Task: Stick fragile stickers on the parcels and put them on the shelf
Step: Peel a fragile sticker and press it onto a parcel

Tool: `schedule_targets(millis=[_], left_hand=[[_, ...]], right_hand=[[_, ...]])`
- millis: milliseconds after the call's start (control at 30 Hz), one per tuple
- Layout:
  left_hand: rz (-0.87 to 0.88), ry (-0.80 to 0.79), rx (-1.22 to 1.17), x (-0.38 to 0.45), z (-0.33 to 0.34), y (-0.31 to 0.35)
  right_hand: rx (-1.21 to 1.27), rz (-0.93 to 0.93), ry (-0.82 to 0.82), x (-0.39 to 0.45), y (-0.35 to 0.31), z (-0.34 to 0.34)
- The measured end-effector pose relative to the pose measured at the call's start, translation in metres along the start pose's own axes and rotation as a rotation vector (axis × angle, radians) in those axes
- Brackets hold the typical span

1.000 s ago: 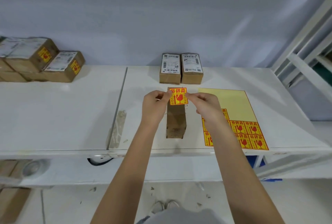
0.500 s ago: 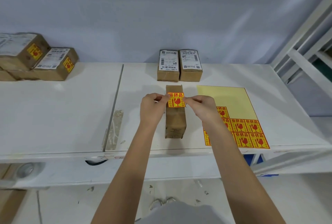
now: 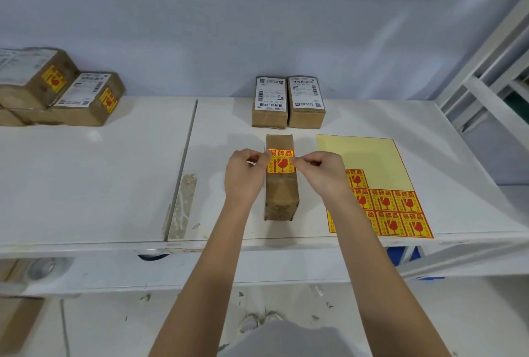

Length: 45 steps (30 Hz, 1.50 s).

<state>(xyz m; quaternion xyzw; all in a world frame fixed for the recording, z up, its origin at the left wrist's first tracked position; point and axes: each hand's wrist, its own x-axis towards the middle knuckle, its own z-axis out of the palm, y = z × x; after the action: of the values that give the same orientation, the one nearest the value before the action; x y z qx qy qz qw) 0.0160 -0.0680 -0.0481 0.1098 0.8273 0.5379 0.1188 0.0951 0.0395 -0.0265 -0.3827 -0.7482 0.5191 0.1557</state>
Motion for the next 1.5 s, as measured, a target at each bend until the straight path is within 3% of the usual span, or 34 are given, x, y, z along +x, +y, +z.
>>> schedule_targets(millis=[1500], left_hand=[[0.155,0.134,0.248,-0.0089,0.0072,-0.0061]], right_hand=[[-0.085,-0.059,0.006,0.0053,0.0035,0.0026]])
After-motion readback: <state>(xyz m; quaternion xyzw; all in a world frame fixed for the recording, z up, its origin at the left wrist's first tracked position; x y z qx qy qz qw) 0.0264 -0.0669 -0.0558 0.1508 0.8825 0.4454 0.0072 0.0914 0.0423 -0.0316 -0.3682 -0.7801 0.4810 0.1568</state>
